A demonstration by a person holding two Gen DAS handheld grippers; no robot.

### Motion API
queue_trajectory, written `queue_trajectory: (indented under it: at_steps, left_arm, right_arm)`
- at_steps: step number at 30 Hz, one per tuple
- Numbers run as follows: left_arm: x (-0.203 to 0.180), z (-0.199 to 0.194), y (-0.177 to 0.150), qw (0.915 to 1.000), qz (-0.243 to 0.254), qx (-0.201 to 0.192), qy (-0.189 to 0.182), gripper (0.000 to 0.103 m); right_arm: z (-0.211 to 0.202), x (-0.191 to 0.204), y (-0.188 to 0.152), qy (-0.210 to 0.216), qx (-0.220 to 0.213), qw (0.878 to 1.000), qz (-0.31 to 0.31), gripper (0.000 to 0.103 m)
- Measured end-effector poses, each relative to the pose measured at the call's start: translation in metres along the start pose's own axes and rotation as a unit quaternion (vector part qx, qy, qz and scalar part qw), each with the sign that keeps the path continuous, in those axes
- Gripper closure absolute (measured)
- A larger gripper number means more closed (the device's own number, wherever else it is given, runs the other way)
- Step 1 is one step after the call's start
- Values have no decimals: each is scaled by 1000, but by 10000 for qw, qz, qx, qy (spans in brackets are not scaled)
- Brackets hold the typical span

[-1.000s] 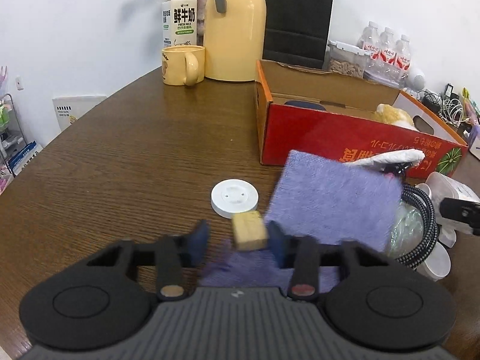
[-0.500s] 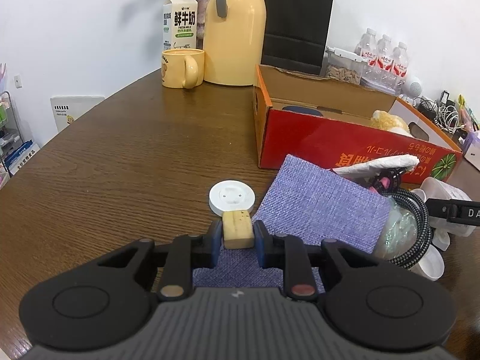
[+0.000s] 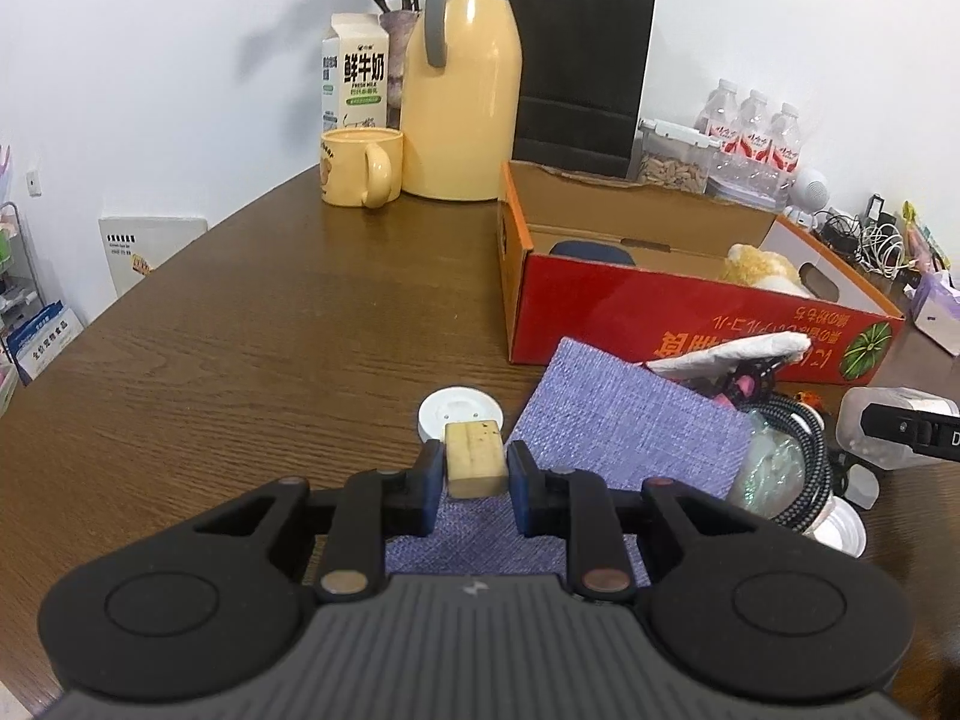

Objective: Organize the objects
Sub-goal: 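Grasp the white bottle with the right tool while the left tool grasps the soap bar, then lower the white bottle and soap bar into the box and open both tools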

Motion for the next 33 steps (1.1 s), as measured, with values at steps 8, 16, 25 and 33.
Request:
queue_trajectory:
  at_steps: [8, 16, 25, 33]
  left_arm:
    - [-3, -12, 14, 9994, 142, -298, -95, 80]
    - [-19, -20, 49, 9958, 318, -797, -318, 80]
    - [-17, -23, 63, 9949, 278, -863, -451, 80]
    - [-1, -20, 84, 9939, 57, -684, -859, 80]
  right_arm:
    - [-26, 0, 10, 191, -518, 9984, -149, 20]
    - [-41, 27, 50, 528, -1065, 9911, -602, 20]
    - [-31, 60, 72, 862, -1184, 9857, -828, 20]
    - [-18, 71, 80, 864, -1184, 9859, -812, 20]
Point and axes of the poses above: each gripper's, at about its wrist camera, not at the fingertips, and z roughly the way its jaws point, x to its left, y to its top, the point moved 2 cm from there along z, roughly the way its jaws point, and after that the axes turned 6 degrees about x, right-handed, at the moved point
